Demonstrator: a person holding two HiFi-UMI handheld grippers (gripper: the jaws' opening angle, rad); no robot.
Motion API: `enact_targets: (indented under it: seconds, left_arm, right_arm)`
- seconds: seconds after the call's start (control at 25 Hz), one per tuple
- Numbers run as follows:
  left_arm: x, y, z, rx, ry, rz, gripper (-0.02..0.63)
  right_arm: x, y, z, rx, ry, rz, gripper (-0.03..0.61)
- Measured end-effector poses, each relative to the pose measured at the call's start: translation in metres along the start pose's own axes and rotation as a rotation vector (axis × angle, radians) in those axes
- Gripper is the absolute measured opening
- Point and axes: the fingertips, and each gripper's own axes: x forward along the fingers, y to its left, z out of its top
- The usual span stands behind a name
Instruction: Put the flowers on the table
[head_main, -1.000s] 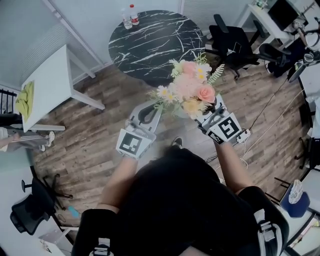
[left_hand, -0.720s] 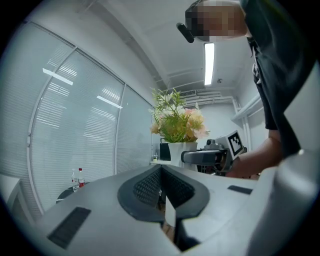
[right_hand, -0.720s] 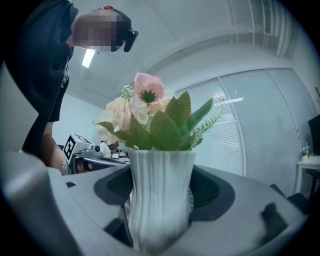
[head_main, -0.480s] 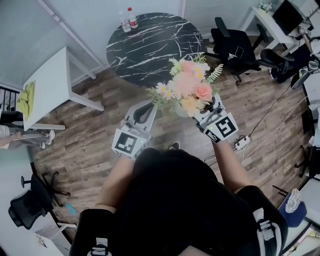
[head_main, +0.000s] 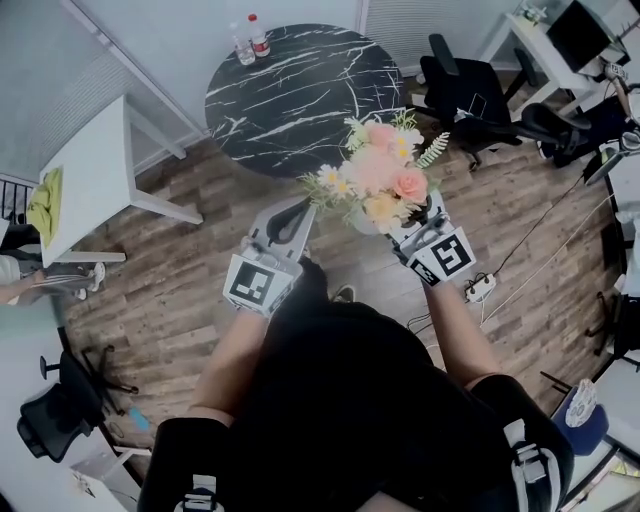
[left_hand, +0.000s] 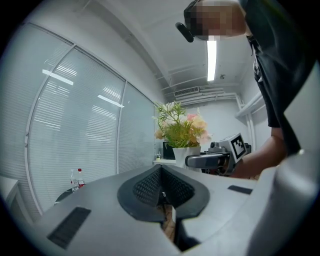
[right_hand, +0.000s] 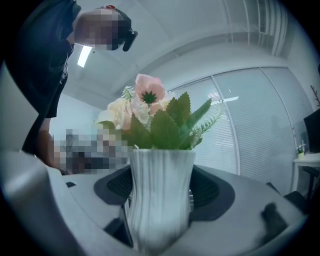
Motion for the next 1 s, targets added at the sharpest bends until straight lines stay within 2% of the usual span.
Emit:
enact_targets:
  seconds: [0.6,1.0]
  left_arm:
    - [0.063,0.091,-0.01,-0.035,0.008,-0.068,0.012]
    - [0.09,0.163,-0.011,-0.044,0.001,-0.108,0.012]
  right_arm:
    - [0.082,-0.066,-0.014,-0.007,0.042,-0.07,0.35]
    - [0.156,-0.09,-0.017,-0.002,0.077,-0.091,0.35]
